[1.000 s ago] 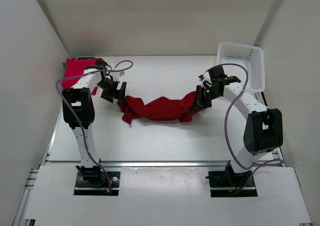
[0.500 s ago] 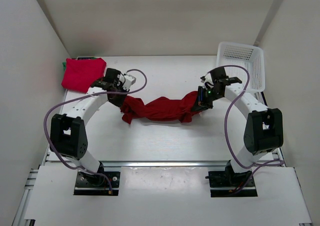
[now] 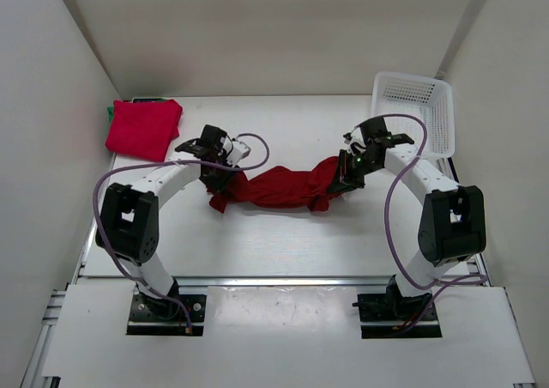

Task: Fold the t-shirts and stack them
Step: Flatten out the tshirt

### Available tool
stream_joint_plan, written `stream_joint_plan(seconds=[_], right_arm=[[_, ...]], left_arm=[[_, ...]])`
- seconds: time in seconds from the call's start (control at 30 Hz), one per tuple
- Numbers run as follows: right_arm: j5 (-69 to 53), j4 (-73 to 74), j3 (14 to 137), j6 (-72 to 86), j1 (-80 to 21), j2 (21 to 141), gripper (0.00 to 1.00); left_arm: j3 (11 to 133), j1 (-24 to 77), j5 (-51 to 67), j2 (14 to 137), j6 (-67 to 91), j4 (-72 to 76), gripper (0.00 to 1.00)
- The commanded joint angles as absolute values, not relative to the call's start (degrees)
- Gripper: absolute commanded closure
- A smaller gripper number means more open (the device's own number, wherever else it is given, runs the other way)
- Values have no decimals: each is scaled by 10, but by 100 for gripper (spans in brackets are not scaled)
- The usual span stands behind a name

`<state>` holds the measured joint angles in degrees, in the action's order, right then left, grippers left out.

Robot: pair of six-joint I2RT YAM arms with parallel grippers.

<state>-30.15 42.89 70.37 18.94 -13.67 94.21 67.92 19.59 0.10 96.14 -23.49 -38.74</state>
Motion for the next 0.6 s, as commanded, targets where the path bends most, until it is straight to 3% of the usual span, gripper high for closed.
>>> stream_joint_plan(seconds=[0.0, 0.27, 0.37, 0.43, 0.47, 0.57], right_arm=[[-308, 420, 700, 189, -136, 922, 100], [-308, 422, 694, 191, -137, 915, 100], [-306, 420, 692, 190, -131, 911, 100], [-313, 418, 697, 191, -121, 910, 100], [-323, 414, 700, 190, -122, 912, 100], [-331, 425, 757, 192, -98, 932, 100]], left_arm=[[679, 201, -29, 977, -231, -358, 47], [670, 200, -70, 1016, -231, -328, 50], [669, 197, -67, 1019, -228, -316, 64], [673, 196, -46, 1020, -219, -315, 91], [674, 195, -39, 1017, -214, -313, 98], [709, 182, -13, 1005, -205, -301, 100]])
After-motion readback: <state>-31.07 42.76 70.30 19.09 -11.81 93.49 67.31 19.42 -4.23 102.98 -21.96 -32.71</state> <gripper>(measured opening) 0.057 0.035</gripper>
